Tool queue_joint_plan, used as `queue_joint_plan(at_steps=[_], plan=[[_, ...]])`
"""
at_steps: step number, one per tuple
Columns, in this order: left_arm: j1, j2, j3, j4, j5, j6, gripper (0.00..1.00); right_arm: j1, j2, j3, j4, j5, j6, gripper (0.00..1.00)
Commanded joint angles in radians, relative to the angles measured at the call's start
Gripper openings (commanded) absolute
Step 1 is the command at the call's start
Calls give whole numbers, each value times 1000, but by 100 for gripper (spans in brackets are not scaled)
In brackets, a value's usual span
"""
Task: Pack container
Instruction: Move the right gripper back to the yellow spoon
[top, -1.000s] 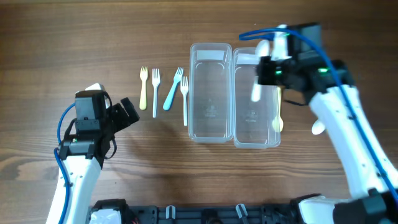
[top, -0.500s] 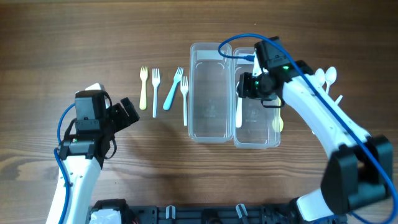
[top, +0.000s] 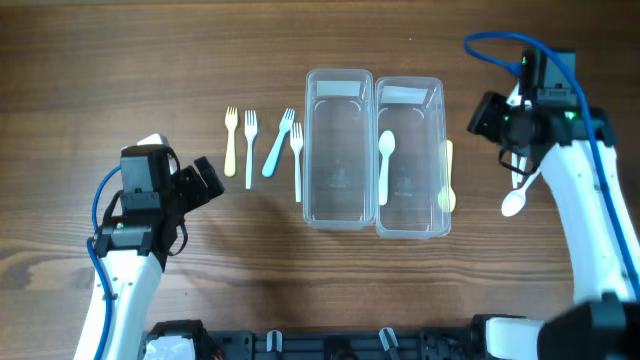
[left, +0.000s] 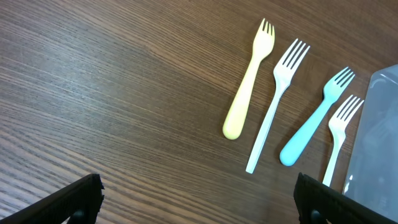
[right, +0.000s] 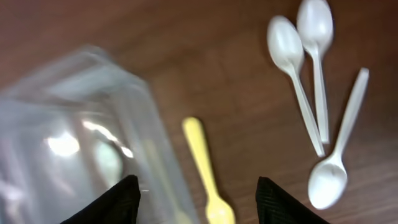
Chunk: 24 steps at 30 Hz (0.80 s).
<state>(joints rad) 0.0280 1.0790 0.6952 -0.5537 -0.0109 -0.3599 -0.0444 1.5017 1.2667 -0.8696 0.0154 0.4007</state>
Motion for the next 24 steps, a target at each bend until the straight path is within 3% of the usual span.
queue_joint_plan(at_steps=[1, 8, 20, 24], plan=[[2, 2, 18, 0, -10, 16, 100, -6, 118, -64, -6, 29, 17, 60], [2, 2, 18, 0, -10, 16, 100, -3, 265, -82, 13, -118, -61, 57], [2, 2, 18, 0, -10, 16, 100, 67, 281, -83, 90, -204, -241, 58], [2, 2, 18, 0, -10, 16, 100, 56, 281, -83, 69, -119, -129, 65]])
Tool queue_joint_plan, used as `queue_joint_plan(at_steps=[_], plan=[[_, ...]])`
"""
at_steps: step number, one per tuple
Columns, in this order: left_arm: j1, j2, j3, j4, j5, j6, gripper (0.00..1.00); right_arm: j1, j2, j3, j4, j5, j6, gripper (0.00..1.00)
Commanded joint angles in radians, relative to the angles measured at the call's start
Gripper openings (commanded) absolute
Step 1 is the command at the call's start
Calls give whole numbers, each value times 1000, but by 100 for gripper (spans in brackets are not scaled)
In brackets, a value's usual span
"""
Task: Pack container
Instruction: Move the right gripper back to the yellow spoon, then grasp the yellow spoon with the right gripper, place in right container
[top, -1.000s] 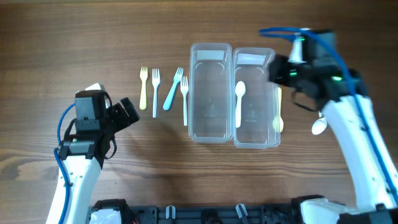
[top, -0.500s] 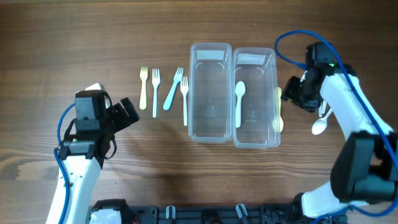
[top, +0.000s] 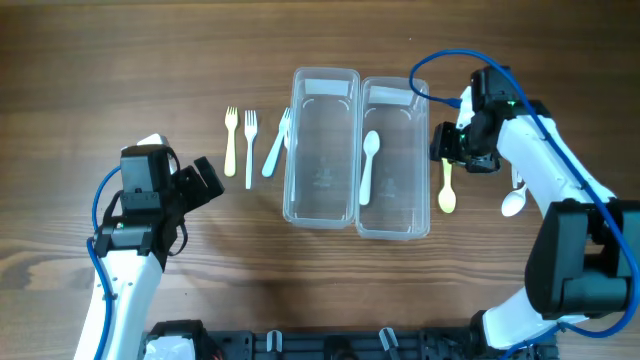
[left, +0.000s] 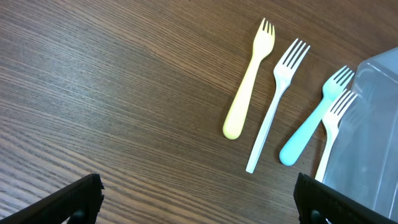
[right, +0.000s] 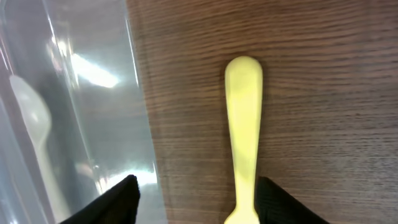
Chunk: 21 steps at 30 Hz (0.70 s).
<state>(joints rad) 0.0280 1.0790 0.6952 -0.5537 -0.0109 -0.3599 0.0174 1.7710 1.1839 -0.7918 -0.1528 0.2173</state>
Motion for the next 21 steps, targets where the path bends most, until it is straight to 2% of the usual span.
queue_joint_plan(at_steps=[1, 10, 16, 18, 20, 21], plan=[[2, 2, 18, 0, -10, 16, 100, -13, 12, -1, -6, 52, 55, 66], [2, 2, 18, 0, -10, 16, 100, -24, 21, -58, 32, 87, 52, 66], [2, 2, 18, 0, -10, 16, 100, -24, 43, -163, 117, 85, 56, 61], [2, 2, 18, 0, -10, 16, 100, -24, 43, -184, 132, 85, 58, 56], [2, 2, 18, 0, -10, 16, 100, -24, 43, -207, 150, 85, 78, 41], [2, 2, 18, 0, -10, 16, 100, -24, 43, -214, 155, 85, 89, 38]])
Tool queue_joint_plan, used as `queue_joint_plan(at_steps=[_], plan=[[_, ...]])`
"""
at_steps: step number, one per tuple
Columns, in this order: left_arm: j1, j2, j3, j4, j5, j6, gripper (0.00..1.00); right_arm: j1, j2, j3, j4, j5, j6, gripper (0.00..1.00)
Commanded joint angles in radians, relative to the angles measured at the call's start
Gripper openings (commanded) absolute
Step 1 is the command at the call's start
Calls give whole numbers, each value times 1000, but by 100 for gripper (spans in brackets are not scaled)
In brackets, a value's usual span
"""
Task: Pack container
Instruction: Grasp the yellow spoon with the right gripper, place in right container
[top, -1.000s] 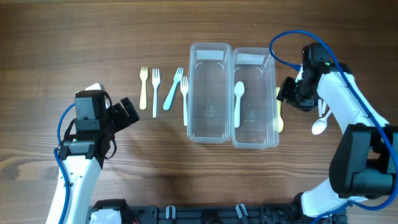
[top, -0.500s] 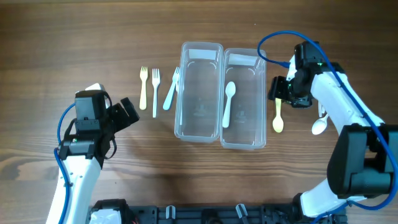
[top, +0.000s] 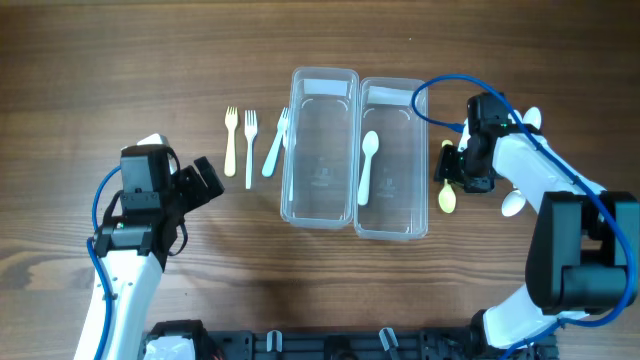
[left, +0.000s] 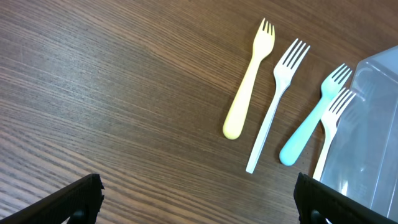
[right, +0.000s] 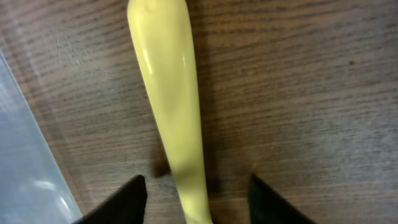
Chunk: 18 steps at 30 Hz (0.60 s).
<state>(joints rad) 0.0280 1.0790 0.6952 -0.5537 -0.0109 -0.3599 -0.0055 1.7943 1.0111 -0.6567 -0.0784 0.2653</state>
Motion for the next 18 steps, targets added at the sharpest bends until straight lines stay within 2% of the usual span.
queue_joint_plan(at_steps=[1, 3, 5, 11, 18], plan=[[2, 2, 18, 0, -10, 16, 100, -2, 20, -47, 22, 11, 53, 31], [2, 2, 18, 0, -10, 16, 100, -2, 20, -49, 21, 11, 53, 11], [2, 2, 18, 0, -10, 16, 100, -2, 17, -44, 20, 12, 53, 4], [2, 2, 18, 0, -10, 16, 100, -1, -51, 48, -61, 28, 59, 4], [2, 2, 18, 0, -10, 16, 100, 42, -257, 150, -175, 29, 49, 4]])
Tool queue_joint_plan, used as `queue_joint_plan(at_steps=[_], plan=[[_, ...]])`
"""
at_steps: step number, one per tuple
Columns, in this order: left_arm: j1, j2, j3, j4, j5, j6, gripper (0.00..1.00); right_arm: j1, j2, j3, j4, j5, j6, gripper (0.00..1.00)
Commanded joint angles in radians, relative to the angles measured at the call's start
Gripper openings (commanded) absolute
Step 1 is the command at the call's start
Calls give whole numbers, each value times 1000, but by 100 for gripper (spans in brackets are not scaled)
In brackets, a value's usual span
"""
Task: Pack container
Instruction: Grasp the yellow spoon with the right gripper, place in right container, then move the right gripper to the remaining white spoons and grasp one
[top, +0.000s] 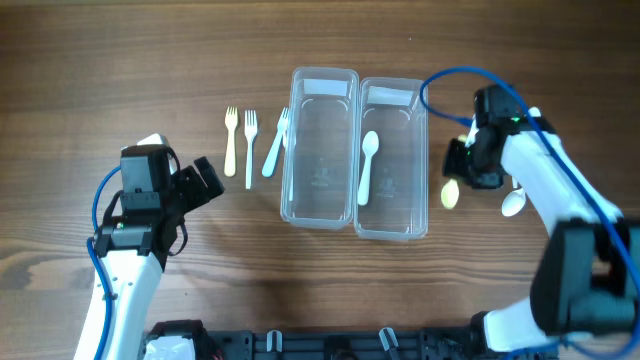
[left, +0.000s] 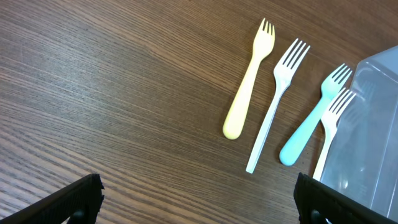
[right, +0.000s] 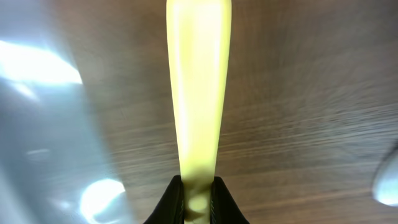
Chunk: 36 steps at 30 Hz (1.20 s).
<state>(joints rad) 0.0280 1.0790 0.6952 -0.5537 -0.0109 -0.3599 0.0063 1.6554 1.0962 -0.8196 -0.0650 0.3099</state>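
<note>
Two clear containers stand side by side, the left one (top: 320, 145) bare, the right one (top: 392, 160) holding a white spoon (top: 367, 165). Just right of them my right gripper (top: 462, 172) is shut on the handle of a yellow spoon (top: 449, 195). The right wrist view shows that yellow spoon (right: 198, 93) pinched between the fingers of the gripper (right: 198, 200), low over the wood. My left gripper (left: 199, 199) is open and away from the forks.
A yellow fork (left: 247, 81), a white fork (left: 277, 106) and a blue fork (left: 314, 118) lie left of the containers. A second white fork (left: 333, 134) is partly under the left container's edge. A white spoon (top: 512, 203) lies right of my right arm.
My right gripper was open with a finger on each side of the yellow spoon's handle; it is now shut on the handle. The left arm and the forks have not moved.
My right gripper was open, up and to the right of the containers. Then both containers stood further left, over one white fork, and the gripper was above the yellow spoon. It was then low astride the handle, and now grips it.
</note>
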Motion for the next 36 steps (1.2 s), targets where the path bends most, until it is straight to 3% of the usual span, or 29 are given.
queue_joint_plan(at_steps=[1, 6, 16, 20, 23, 25, 31, 36], plan=[[2, 2, 18, 0, -10, 16, 100, 44, -156, 66, -11, 13, 5, 4], [2, 2, 18, 0, -10, 16, 100, 118, -242, 66, -19, -37, 4, 4], [2, 2, 18, 0, -10, 16, 100, 294, -171, -21, 84, -42, 84, 6], [2, 2, 18, 0, -10, 16, 100, 336, -100, -41, 156, -44, 77, 22], [2, 2, 18, 0, -10, 16, 100, 348, -98, -24, 171, -43, 24, 40], [2, 2, 18, 0, -10, 16, 100, 331, -128, 31, 125, -17, 5, 50], [2, 2, 18, 0, -10, 16, 100, 162, -254, 115, 26, 104, 10, 66], [2, 2, 18, 0, -10, 16, 100, -82, -271, 106, -45, 125, 87, 66]])
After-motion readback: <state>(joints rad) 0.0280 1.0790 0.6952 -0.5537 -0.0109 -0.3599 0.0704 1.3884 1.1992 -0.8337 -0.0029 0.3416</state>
